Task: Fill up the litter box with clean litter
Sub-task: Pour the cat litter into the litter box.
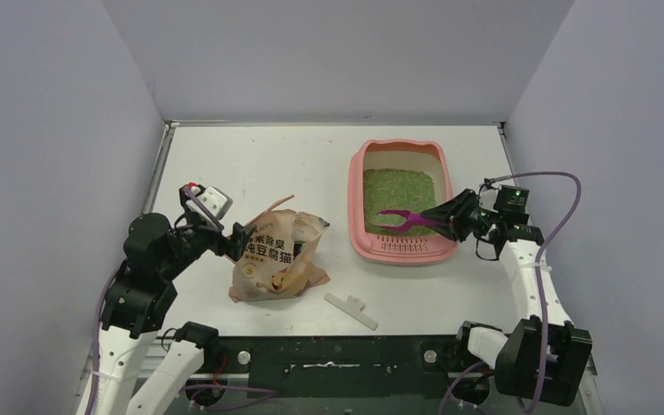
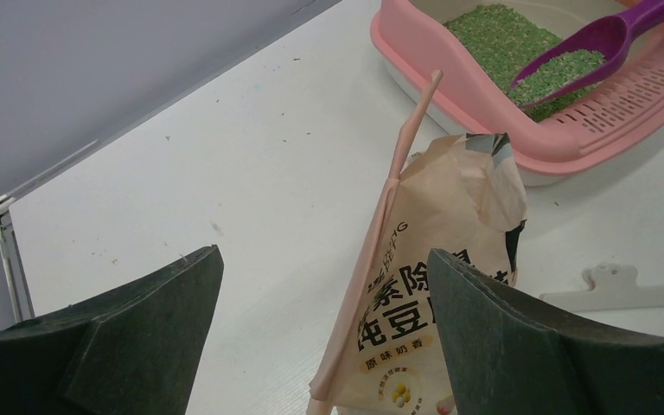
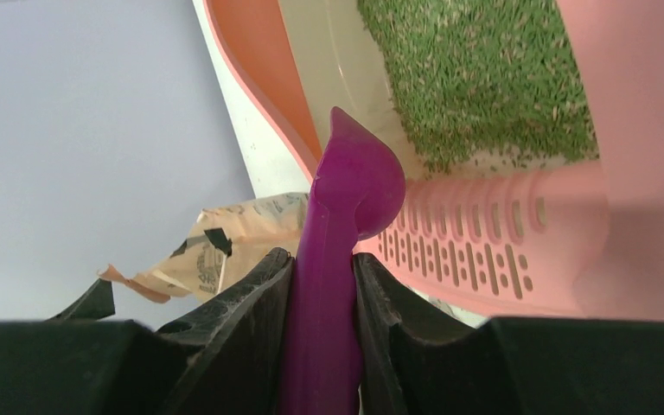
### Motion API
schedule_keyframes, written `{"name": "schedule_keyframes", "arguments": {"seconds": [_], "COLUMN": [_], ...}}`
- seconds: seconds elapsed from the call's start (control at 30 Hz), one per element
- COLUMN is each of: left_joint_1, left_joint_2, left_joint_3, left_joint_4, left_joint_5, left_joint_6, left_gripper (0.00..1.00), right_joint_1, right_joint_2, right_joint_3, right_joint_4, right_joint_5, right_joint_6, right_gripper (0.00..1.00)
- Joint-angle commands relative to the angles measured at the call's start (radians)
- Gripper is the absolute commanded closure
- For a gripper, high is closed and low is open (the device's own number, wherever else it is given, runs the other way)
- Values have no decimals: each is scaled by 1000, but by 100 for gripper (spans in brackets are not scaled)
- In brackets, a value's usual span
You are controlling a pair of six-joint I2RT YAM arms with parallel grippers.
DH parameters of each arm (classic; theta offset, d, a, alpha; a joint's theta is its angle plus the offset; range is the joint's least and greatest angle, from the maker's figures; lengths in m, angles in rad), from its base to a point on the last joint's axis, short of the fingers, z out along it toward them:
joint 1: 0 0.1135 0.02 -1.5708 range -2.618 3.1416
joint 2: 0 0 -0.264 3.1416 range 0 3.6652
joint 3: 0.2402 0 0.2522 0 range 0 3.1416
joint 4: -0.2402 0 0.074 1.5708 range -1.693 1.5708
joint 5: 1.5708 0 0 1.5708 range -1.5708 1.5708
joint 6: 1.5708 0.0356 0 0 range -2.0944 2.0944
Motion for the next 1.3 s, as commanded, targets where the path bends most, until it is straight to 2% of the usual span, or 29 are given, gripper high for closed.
{"name": "schedule_keyframes", "arguments": {"seconds": [0.0, 0.17, 0.43, 0.73, 0.93, 1.13, 1.27], "left_joint_1": [-1, -1, -1, -1, -1, -2, -2], "left_joint_2": [-12, -8, 8, 7, 5, -17, -36], "left_joint_3": [5, 8, 7, 0, -14, -12, -9], "left_joint_4": [52, 62, 44, 34, 35, 7, -18], "left_joint_5": [17, 30, 35, 31, 18, -9, -25], "left_joint_6": [-17, -21, -13, 4, 12, 31, 38], "left_gripper": [14, 14, 14, 14, 14, 13, 12], "right_joint_1": [-11, -64, -249, -284, -243, -37, 49], "right_joint_2": [-74, -109, -144, -145, -62, 106, 236], "right_joint_3": [-30, -41, -11, 115, 205, 350, 444], "right_joint_4": [-11, -79, -263, -285, -182, -51, 41], "right_joint_5": [-80, -62, -69, 57, 133, 303, 355], "right_joint_6": [7, -32, -175, -210, -185, -144, -108], "right_gripper": [100, 100, 100, 100, 100, 100, 100]}}
